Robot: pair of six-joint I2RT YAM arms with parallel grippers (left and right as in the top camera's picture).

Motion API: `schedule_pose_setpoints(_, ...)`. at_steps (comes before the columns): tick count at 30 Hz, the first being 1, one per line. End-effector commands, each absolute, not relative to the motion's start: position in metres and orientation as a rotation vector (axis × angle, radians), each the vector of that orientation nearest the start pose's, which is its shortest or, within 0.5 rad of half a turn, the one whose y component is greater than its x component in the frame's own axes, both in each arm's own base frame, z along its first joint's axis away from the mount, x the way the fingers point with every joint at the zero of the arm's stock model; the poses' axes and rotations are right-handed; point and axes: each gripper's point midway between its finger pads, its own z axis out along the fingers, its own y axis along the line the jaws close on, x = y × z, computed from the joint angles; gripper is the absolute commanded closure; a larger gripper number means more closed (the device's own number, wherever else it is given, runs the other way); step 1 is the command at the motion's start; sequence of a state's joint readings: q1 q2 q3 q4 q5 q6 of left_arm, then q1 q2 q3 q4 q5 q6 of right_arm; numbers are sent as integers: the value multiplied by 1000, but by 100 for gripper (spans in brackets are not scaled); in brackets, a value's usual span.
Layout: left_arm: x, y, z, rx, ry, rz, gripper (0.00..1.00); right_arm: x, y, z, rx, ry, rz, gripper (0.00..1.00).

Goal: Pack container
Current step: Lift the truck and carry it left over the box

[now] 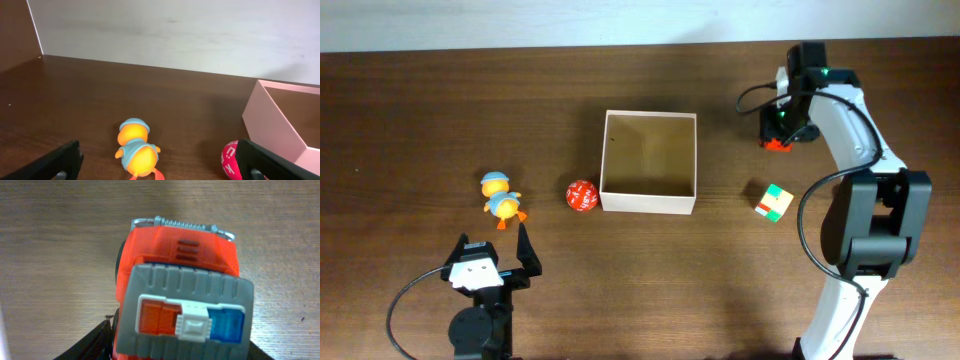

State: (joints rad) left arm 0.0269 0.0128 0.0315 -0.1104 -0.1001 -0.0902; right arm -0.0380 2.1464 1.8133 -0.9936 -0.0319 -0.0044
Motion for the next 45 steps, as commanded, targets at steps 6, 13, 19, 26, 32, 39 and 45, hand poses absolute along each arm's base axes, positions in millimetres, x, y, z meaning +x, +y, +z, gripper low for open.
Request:
schedule_pose_setpoints(6,244,22,158,-151,1654,37,1,501,44,153,-86,2710,502,45)
schedule_pose_setpoints(13,244,22,158,-151,1654,37,1,498,107,221,-241,2484,1020,46)
schedule_pose_setpoints(19,244,22,158,-151,1654,37,1,485,151,245,-371,2372,1251,46)
schedule_pose_setpoints(26,244,22,158,-151,1654,36,1,466,207,243,-518,2389,1270,46)
schedule_pose_setpoints(32,244,22,158,-151,1654,36,1,455,246,219,-624,2486,1044,46)
schedule_pose_setpoints(39,244,22,158,-151,1654,37,1,452,265,193,-584,2602,686,46)
schedule_pose_setpoints(45,244,22,158,-151,1654,37,1,452,268,177,-497,2653,442,46)
